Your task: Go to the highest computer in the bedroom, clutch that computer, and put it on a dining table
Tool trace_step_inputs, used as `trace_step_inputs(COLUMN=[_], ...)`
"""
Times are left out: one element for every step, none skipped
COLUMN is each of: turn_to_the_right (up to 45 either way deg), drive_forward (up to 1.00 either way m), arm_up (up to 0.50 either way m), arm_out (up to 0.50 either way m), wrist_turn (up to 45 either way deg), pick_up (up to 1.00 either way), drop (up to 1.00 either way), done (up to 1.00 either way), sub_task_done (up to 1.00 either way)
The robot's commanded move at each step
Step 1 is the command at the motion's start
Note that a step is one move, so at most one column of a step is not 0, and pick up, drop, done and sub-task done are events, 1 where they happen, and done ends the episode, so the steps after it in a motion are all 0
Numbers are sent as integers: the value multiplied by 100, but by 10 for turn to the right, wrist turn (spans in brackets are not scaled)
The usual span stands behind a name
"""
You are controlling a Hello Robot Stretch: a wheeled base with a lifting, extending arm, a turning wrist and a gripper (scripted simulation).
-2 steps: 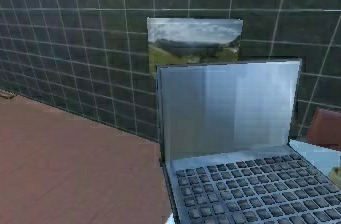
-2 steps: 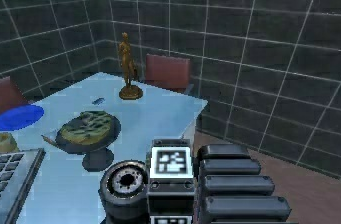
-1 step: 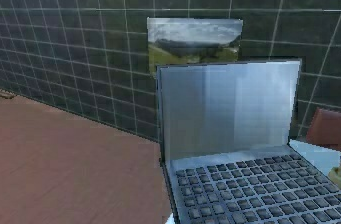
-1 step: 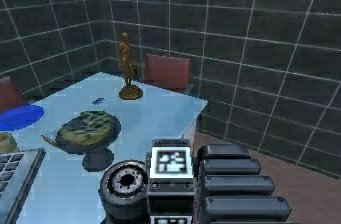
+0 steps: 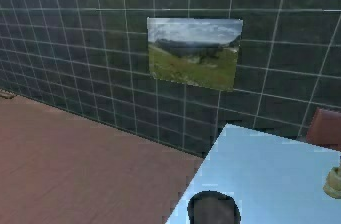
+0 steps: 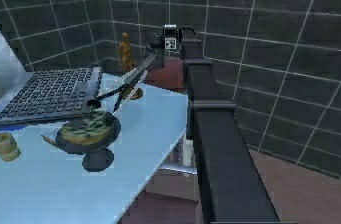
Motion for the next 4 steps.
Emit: trace_step_inputs(turn_to_the_right=[0,0,0,0], drive_forward=[0,0,0,0], arm_up=[0,-2,-32,0], arm_out=[0,0,0,0], wrist_turn=[390,0,0,0], pick_up=[0,0,0,0], drop=[0,0,0,100], done=[0,0,0,0], sub_task_done=[0,0,0,0])
